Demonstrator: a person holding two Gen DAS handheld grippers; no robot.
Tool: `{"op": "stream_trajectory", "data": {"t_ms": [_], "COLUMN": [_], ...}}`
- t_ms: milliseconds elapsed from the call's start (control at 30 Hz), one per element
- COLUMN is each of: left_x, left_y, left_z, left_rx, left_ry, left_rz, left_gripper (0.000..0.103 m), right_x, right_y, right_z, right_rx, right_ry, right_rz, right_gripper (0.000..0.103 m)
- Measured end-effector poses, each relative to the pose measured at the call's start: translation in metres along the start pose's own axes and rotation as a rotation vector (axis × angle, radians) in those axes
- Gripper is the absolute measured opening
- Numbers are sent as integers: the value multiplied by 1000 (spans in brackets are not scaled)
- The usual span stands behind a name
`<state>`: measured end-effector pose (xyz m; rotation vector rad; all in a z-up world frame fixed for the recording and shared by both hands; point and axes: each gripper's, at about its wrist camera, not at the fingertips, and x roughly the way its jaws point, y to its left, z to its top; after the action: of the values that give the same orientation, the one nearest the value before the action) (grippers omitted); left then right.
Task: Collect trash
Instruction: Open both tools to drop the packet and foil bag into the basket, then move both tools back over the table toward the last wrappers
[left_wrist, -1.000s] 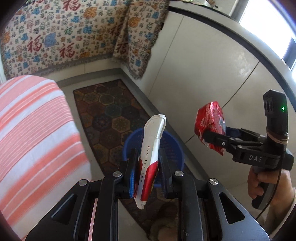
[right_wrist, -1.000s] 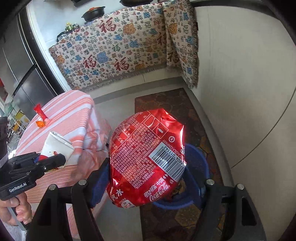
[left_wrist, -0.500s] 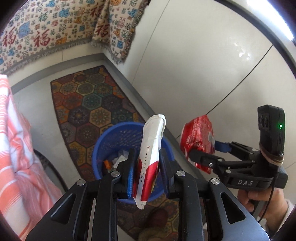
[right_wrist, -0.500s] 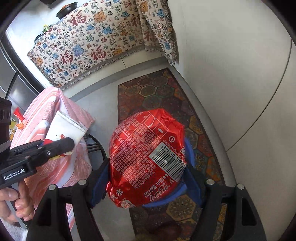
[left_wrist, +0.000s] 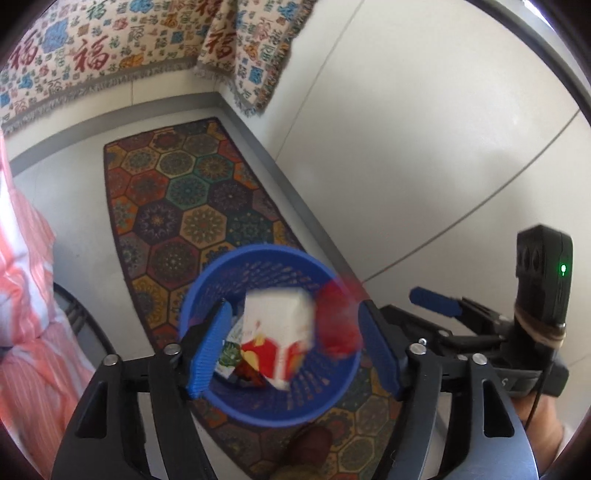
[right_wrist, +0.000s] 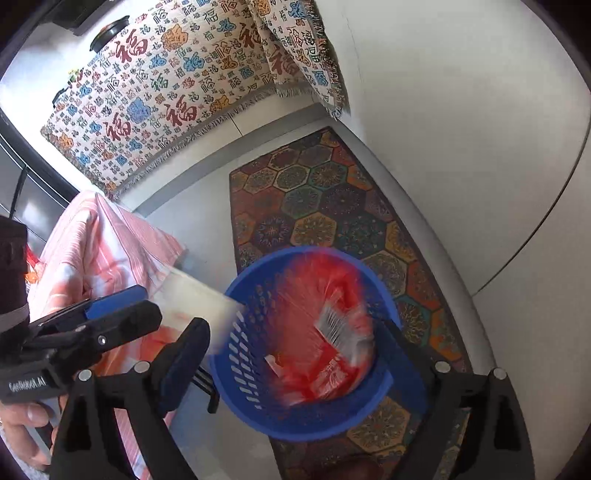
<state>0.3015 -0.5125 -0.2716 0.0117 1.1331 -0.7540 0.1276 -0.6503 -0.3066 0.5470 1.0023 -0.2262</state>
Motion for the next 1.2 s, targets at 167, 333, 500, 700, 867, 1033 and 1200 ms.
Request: {"op": "stream_trajectory", "data": {"t_ms": [167,333,500,700,867,1033,1200], "left_x": [-34,-110,-182,-243,-269,-275,-287], "left_y": [5,13,46,122,204,278,318], "left_z": [-1,-25,-68,-124,-154,-163,-164], "left_rx": [-16,0,-3,-91,-204,-311,-323], "left_ry": [-33,-108,-150,-164,-187,-203,-256], "left_rz": [-15,6,98,257,432,534,628], "left_gripper": [74,84,89,90,90,89,90], "right_x": [-16,-62,-105,-115,-83,-45,-7], "right_y": [8,35,84,178,275,356,413], "right_z": [7,14,18,3,-30,-65,-71], "right_rx": [-9,-56,-125,-273,-434,-592,-698], "right_ry": [-53,-152,-218,-190,-98,-56,-68], "right_rz": [-22,-36,-32,31,109,154,155], "right_gripper": [93,93,93,93,93,93,93]}}
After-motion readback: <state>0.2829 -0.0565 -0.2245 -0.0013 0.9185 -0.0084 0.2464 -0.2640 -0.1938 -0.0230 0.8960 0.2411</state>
